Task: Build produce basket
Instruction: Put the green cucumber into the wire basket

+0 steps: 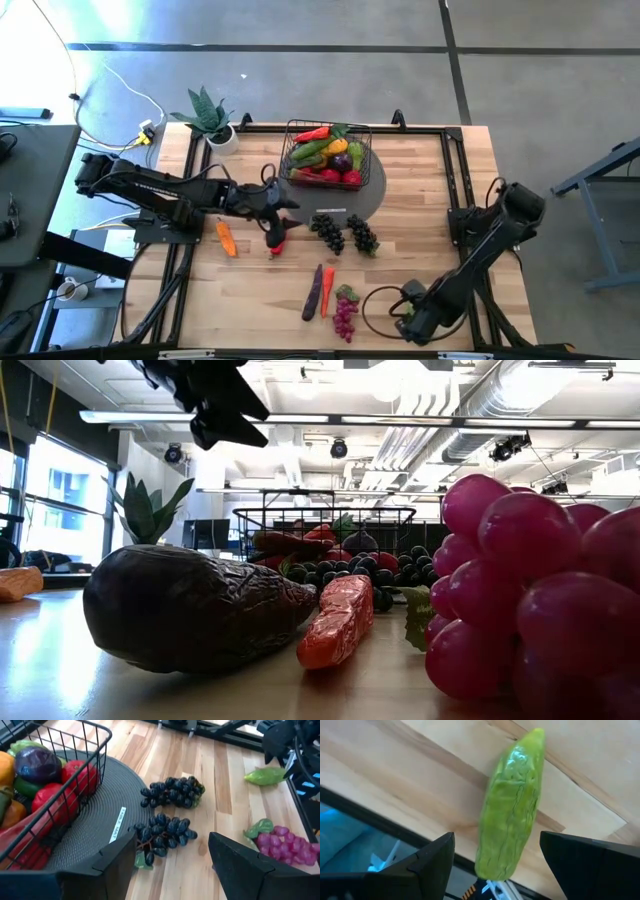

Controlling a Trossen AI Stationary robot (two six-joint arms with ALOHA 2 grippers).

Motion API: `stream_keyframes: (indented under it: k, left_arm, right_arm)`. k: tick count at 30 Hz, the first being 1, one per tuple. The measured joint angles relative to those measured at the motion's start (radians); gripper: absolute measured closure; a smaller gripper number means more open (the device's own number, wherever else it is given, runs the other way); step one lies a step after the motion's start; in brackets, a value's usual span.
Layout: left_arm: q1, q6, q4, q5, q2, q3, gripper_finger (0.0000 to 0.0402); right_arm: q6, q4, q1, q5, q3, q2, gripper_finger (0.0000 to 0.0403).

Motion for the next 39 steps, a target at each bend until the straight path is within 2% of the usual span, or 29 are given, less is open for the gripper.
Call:
stream_keyframes:
  k: [14, 18, 25, 30, 39]
  left_arm:
    - [-0.002, 0.0, -0.019, -0.001, 0.0, 0.0, 0.0165]
    - [-0.001, 0.001, -0.019, -0.001, 0.0, 0.0, 0.0165]
    - [0.01, 0.008, -0.021, -0.007, 0.0, 0.0, 0.0165]
    - [0.033, 0.036, -0.033, -0.04, 0.0, 0.0, 0.0165]
    - [0.108, 0.054, -0.072, -0.053, 0.001, 0.0, 0.0165]
  right_arm:
    - [-0.003, 0.012, 0.0, -0.012, 0.0, 0.133, 0.0136]
    - [-0.01, 0.015, -0.001, -0.003, 0.0, 0.139, 0.0176]
    - [-0.074, 0.018, -0.032, 0.006, 0.0, 0.135, 0.0286]
    - [-0.158, 0.038, -0.079, 0.033, 0.0, 0.112, 0.0287]
    - [-0.324, 0.027, -0.22, 0.157, 0.0, 0.004, 0.0287]
